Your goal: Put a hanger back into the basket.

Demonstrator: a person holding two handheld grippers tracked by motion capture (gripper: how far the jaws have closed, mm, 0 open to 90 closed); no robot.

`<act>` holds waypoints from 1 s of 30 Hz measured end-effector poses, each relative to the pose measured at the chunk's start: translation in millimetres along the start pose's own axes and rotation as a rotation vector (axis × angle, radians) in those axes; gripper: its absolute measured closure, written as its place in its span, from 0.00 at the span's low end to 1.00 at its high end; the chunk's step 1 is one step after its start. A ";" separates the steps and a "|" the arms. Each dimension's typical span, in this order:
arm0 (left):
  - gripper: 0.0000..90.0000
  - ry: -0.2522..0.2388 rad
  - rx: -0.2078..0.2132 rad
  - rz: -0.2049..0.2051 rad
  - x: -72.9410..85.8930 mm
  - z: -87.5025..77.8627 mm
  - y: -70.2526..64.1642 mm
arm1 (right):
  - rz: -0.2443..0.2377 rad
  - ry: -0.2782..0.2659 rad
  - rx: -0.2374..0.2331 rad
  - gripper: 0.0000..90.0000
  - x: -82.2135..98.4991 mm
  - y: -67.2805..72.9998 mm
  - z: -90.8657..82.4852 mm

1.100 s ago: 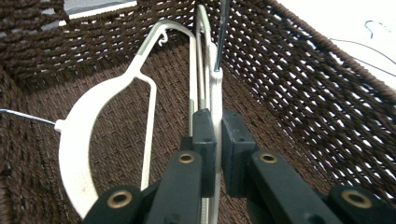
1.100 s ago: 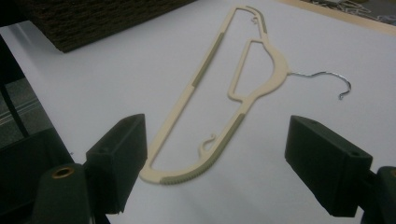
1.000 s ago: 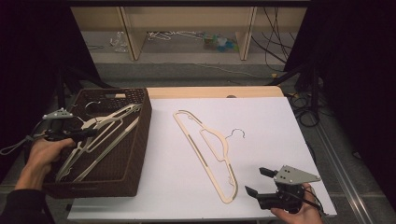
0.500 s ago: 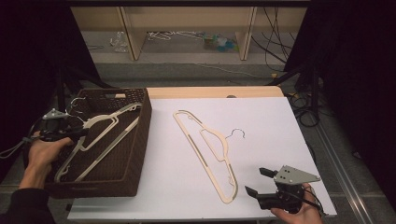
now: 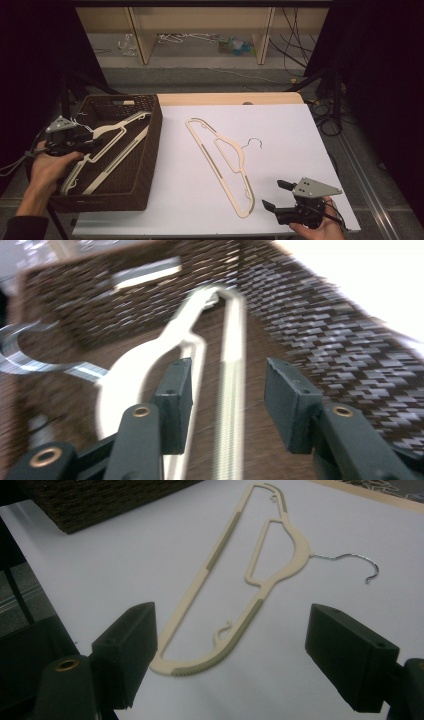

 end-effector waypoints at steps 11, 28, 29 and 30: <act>0.39 -0.083 0.159 0.162 -15.3 -6.5 -111.5 | 0.019 0.028 0.000 0.24 6.4 -2.4 2.1; 0.24 -0.105 0.326 0.229 13.4 14.6 -236.5 | 0.024 0.033 -0.019 0.24 9.1 -1.5 5.2; 0.21 -0.108 0.326 0.227 17.0 16.8 -241.2 | 0.018 0.030 -0.015 0.24 9.4 -1.8 5.8; 0.21 -0.111 0.325 0.232 19.4 18.7 -243.8 | 0.018 0.030 -0.015 0.24 9.4 -1.8 5.8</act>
Point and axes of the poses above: each handheld gripper's, and its own axes: z roughly forward along the jaws, x roughly out of its underside, y roughly to its left, the point moved 7 cm from there along z, roughly forward along the jaws
